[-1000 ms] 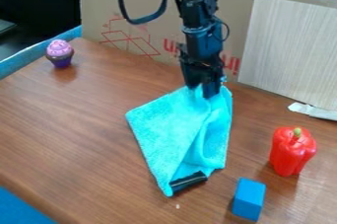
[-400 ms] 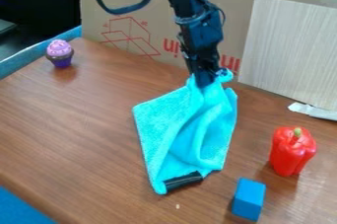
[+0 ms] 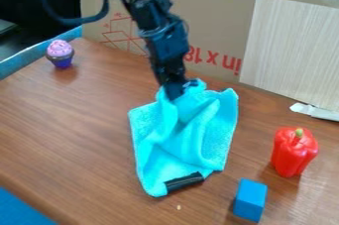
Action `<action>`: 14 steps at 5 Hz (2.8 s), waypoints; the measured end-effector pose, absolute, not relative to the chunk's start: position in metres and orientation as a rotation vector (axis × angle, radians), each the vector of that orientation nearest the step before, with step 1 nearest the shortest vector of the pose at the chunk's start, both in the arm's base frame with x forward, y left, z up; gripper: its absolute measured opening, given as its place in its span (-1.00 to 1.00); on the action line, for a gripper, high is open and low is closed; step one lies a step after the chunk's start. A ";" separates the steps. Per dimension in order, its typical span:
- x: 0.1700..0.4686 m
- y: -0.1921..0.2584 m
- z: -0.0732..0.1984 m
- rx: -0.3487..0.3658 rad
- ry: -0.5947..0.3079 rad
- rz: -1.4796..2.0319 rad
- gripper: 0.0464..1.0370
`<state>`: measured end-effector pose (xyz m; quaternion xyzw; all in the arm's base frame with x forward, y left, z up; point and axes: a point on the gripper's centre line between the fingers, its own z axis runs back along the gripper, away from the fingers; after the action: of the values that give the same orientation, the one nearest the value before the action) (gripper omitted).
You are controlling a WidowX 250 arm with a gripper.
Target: Unfold the cloth from bottom left to right
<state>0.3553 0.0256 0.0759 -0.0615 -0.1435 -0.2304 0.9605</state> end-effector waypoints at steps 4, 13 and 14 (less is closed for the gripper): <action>0.272 0.082 0.084 -0.081 -0.257 -0.490 -0.93; 0.221 0.125 0.099 0.164 -0.011 -0.541 0.62; 0.220 0.119 0.110 0.176 -0.022 -0.575 0.97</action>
<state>0.2195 0.1189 0.1098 0.0866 -0.0107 -0.2831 0.9551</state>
